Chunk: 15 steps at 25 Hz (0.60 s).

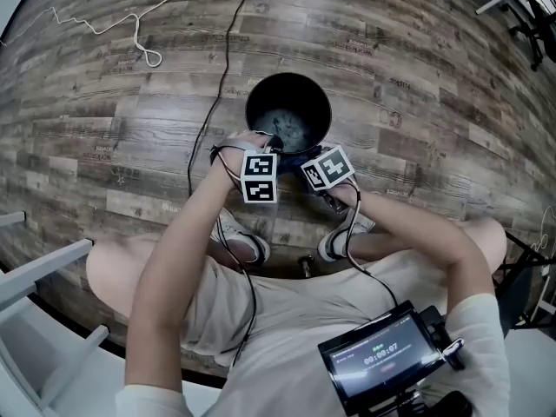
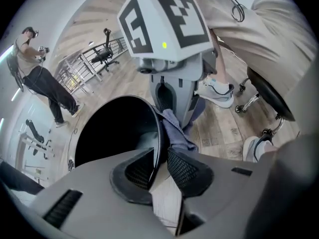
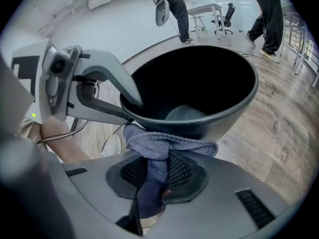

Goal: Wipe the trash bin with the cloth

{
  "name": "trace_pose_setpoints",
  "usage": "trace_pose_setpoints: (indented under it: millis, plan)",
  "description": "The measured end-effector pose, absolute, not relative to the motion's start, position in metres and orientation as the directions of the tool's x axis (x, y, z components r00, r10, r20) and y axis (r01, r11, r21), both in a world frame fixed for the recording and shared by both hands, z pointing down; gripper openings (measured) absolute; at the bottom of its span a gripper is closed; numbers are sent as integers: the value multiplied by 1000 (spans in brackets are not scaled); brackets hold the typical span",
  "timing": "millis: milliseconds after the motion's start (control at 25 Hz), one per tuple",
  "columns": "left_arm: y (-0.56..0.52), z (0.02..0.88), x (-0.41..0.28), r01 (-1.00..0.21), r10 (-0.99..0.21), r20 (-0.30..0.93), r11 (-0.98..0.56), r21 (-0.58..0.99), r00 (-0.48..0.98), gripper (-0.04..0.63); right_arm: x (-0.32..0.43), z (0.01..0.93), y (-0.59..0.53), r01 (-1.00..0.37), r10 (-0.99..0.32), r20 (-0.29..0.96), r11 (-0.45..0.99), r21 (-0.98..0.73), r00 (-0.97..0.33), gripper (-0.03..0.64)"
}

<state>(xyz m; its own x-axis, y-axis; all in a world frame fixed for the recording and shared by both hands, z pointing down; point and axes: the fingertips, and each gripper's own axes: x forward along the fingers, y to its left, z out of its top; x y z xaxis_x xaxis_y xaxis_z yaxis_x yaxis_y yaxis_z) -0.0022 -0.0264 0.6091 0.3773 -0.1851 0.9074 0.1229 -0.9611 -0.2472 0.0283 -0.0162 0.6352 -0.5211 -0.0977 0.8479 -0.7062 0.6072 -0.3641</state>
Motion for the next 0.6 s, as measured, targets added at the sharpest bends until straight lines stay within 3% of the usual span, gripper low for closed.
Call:
trace_pose_setpoints:
  millis: [600]
  plan:
    - [-21,596,8,143,-230,898,-943,-301,375,87,43,727,-17,-739,-149,876,611,-283,-459,77]
